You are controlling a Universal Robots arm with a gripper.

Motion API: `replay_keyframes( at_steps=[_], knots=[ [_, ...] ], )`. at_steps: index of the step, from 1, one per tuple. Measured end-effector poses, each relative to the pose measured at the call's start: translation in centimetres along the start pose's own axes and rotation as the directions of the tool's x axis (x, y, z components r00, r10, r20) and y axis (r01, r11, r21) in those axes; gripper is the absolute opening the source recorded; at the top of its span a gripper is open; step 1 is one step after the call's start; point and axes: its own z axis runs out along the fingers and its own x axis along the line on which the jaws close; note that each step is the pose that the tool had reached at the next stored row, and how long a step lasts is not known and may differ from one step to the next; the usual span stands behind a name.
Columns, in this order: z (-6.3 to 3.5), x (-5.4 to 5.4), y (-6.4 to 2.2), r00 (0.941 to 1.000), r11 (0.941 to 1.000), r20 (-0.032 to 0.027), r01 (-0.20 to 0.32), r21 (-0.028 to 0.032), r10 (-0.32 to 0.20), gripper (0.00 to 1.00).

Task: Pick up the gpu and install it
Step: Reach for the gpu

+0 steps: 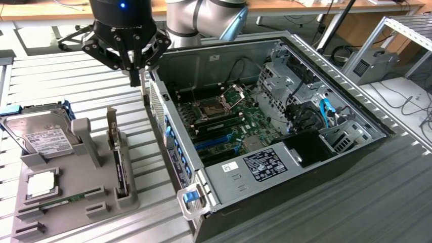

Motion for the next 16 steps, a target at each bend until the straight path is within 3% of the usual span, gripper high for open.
replay_keyframes(
  at_steps=[16],
  knots=[
    [0.00, 0.29, -0.16, 1.0000, 1.0000, 0.0000, 0.000, 0.0006, 0.000, 0.11]
  ],
)
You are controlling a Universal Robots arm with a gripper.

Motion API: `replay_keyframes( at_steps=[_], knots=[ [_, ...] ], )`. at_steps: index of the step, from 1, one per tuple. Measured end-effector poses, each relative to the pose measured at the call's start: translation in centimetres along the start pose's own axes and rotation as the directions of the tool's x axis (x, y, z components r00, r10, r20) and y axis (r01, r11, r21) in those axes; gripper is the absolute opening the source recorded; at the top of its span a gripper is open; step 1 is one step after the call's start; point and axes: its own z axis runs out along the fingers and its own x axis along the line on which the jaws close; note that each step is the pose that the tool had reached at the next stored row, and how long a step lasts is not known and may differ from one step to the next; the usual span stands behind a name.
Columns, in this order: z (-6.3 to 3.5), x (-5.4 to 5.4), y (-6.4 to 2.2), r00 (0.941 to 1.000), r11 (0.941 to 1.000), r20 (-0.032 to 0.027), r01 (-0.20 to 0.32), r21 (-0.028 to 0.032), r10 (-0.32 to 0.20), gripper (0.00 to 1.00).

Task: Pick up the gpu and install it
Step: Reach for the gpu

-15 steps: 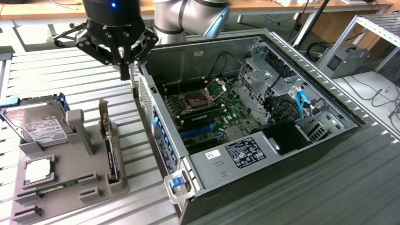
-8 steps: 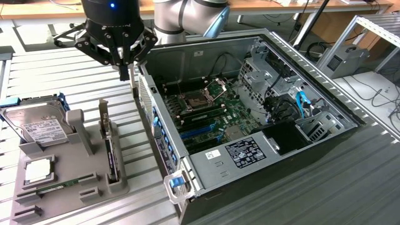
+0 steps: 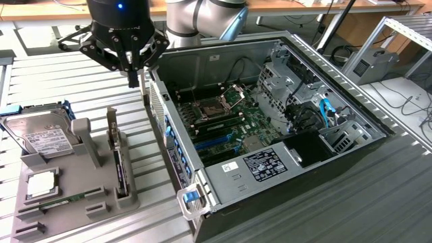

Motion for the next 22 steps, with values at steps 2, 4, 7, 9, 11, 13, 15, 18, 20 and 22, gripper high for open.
replay_keyframes(
  at_steps=[2, 4, 7, 9, 11, 13, 15, 18, 20, 22],
  knots=[
    [0.00, 0.04, -0.02, 1.0000, 1.0000, 0.0000, 0.000, 0.0001, 0.000, 0.11],
    [0.00, 0.07, -0.04, 1.0000, 1.0000, 0.0000, 0.000, 0.0002, 0.000, 0.11],
    [0.00, 0.12, -0.05, 1.0000, 1.0000, 0.0001, 0.000, 0.0003, 0.000, 0.11],
    [0.00, 0.16, -0.06, 1.0000, 1.0000, 0.0001, 0.000, 0.0005, 0.000, 0.11],
    [0.00, 0.20, -0.07, 1.0000, 1.0000, 0.0001, 0.000, 0.0007, 0.000, 0.11],
    [0.00, 0.24, -0.09, 1.0000, 1.0000, 0.0001, 0.000, 0.0008, 0.000, 0.11],
    [0.00, 0.30, -0.11, 1.0000, 1.0000, 0.0001, 0.000, 0.0009, 0.000, 0.11],
    [-0.01, 0.36, -0.14, 1.0000, 1.0000, 0.0001, 0.000, 0.0009, 0.000, 0.11],
    [-0.01, 0.41, -0.17, 1.0000, 1.0000, 0.0001, 0.000, 0.0009, 0.000, 0.11],
    [-0.01, 0.46, -0.21, 1.0000, 1.0000, 0.0001, 0.000, 0.0010, 0.000, 0.11]
  ],
)
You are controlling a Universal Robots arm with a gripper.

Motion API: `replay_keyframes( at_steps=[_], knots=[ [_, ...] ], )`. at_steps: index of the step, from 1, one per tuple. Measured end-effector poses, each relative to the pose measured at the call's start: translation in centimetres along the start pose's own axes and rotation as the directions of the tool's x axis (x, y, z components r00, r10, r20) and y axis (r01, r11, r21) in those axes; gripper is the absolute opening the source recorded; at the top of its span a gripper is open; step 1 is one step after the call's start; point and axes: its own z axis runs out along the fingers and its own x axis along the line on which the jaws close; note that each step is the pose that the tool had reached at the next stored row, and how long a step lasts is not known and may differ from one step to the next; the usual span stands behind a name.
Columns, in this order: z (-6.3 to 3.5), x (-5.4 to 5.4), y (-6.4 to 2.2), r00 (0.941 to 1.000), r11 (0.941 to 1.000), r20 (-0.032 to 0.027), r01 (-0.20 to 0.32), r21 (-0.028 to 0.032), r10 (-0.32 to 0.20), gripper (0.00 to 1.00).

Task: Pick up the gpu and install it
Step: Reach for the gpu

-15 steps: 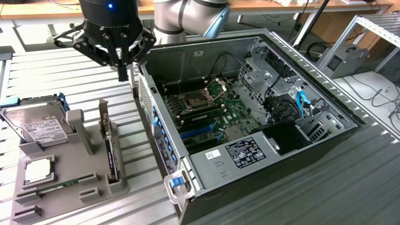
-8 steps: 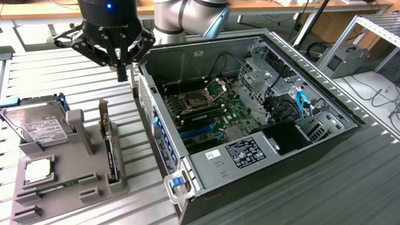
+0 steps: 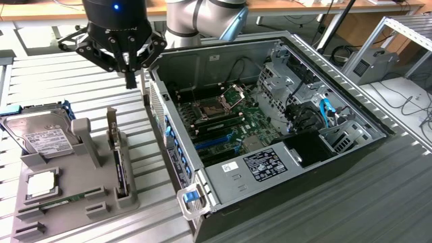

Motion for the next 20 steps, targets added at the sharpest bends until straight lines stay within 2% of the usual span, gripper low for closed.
replay_keyframes(
  at_steps=[20],
  knots=[
    [-0.01, 0.58, -0.55, 1.0000, 1.0000, 0.0000, 0.000, 0.0000, 0.000, 0.11]
  ],
)
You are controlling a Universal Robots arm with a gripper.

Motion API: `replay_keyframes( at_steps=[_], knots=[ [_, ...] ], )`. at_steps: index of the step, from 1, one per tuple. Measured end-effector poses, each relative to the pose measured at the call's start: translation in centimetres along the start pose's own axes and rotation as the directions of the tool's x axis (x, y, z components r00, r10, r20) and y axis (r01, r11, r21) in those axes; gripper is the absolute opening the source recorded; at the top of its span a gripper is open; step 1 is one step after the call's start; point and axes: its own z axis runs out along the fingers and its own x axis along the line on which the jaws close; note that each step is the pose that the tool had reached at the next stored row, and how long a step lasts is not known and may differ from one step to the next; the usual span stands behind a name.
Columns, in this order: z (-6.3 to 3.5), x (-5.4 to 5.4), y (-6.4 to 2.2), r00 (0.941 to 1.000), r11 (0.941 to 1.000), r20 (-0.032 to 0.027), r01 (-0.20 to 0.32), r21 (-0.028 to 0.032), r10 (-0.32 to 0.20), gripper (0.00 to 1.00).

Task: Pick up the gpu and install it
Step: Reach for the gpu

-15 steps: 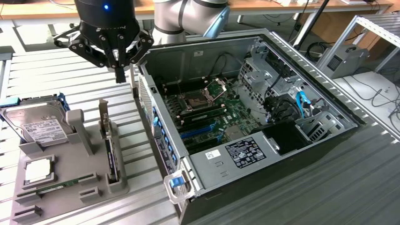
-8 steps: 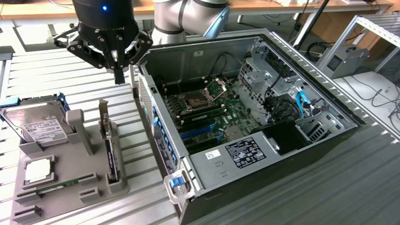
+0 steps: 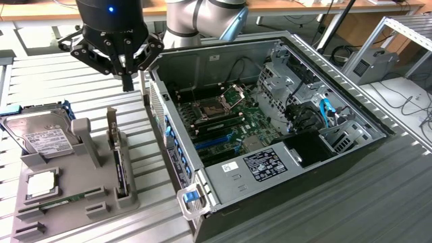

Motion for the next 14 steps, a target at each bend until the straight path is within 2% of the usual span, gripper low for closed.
replay_keyframes(
  at_steps=[14],
  knots=[
    [0.03, 0.32, -0.07, 1.0000, 1.0000, 0.0000, 0.000, -0.0001, 0.000, 0.11]
  ],
)
